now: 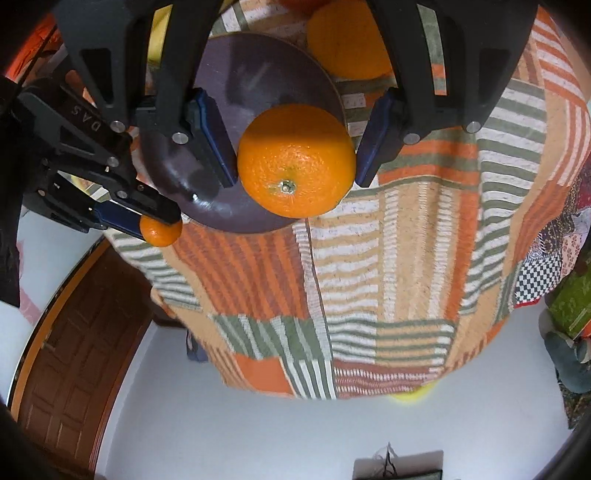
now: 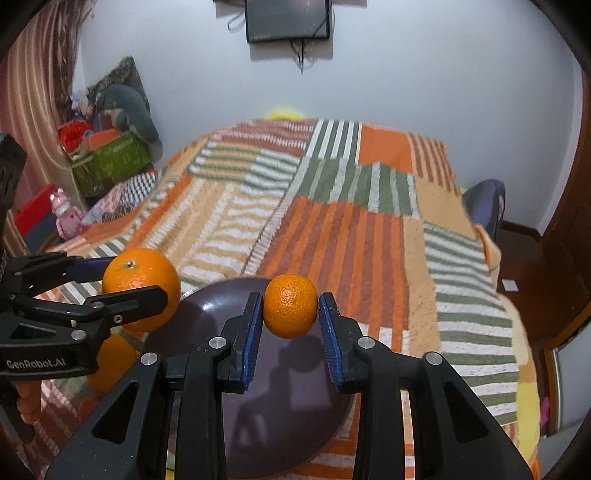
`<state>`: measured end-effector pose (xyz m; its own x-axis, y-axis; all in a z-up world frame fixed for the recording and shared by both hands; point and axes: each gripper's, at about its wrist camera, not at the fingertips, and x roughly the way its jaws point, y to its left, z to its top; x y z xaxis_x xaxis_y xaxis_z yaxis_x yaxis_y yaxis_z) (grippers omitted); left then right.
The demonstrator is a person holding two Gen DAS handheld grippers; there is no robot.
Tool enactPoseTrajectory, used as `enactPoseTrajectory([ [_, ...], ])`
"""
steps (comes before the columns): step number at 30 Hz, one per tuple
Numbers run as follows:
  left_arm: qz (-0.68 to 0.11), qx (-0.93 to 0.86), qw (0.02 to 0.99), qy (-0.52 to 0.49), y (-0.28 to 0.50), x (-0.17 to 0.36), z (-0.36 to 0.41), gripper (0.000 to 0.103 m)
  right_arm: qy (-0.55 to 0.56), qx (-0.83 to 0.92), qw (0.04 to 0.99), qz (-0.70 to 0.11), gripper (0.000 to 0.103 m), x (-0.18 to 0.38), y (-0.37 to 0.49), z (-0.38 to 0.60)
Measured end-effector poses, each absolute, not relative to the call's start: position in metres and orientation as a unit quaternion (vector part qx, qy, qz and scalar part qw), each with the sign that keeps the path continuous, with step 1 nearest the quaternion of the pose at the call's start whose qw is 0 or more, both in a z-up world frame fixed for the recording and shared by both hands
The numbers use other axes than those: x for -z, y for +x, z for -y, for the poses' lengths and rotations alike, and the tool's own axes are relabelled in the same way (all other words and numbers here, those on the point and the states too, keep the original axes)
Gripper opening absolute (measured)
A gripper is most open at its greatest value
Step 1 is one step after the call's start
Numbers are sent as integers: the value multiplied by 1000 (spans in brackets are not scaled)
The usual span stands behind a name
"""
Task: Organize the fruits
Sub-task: 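Carry both fruits onto the purple plate and open both tools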
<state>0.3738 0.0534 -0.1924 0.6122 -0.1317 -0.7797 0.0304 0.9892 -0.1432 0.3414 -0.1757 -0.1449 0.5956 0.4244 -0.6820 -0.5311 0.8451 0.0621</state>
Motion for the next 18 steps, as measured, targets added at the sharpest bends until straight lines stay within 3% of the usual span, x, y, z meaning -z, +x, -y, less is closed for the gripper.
enactPoseTrajectory([
  [18,-505,49,860,-60,398,233,-44,65,-116,-275,851,-431,30,187,359,165],
])
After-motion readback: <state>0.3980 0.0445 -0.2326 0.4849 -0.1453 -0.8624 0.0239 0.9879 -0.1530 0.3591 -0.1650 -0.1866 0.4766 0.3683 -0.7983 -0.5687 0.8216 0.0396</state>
